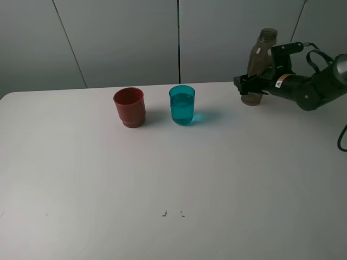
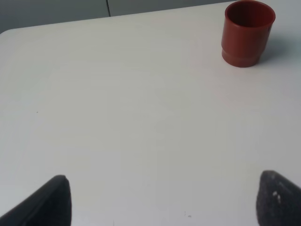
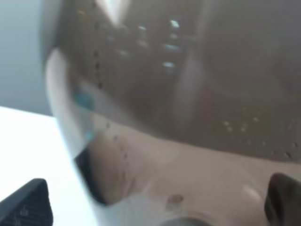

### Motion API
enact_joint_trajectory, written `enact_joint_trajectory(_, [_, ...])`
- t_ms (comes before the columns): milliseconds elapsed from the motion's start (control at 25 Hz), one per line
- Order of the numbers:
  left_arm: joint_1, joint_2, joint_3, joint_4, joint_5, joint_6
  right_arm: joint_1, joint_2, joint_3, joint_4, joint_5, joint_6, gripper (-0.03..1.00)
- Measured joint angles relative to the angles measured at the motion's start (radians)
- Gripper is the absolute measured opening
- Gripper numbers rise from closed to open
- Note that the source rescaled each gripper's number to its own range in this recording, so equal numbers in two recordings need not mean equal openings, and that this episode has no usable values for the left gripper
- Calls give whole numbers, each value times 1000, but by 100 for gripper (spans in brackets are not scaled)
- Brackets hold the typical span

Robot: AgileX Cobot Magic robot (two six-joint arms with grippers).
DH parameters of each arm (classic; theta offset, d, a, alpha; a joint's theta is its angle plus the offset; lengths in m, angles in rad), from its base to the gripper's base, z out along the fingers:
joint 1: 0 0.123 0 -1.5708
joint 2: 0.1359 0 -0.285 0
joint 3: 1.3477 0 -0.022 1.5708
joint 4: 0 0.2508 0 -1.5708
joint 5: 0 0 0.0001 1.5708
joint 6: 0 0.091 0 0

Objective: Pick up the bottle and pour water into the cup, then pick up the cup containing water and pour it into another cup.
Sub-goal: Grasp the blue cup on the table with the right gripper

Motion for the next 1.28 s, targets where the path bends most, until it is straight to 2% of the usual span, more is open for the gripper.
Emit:
enact_joint_trajectory(440, [0, 0, 0, 0, 0, 7, 1, -89, 118, 0, 61, -15, 100])
enact_joint_trajectory(880, [0, 0, 0, 0, 0, 7, 1, -249, 273, 0, 261, -17, 100])
enact_joint_trajectory(1120, [0, 0, 0, 0, 0, 7, 1, -427, 379, 0, 479, -9, 100])
enact_joint_trajectory(1280, [0, 0, 0, 0, 0, 7, 1, -538, 471, -45, 534, -9, 100])
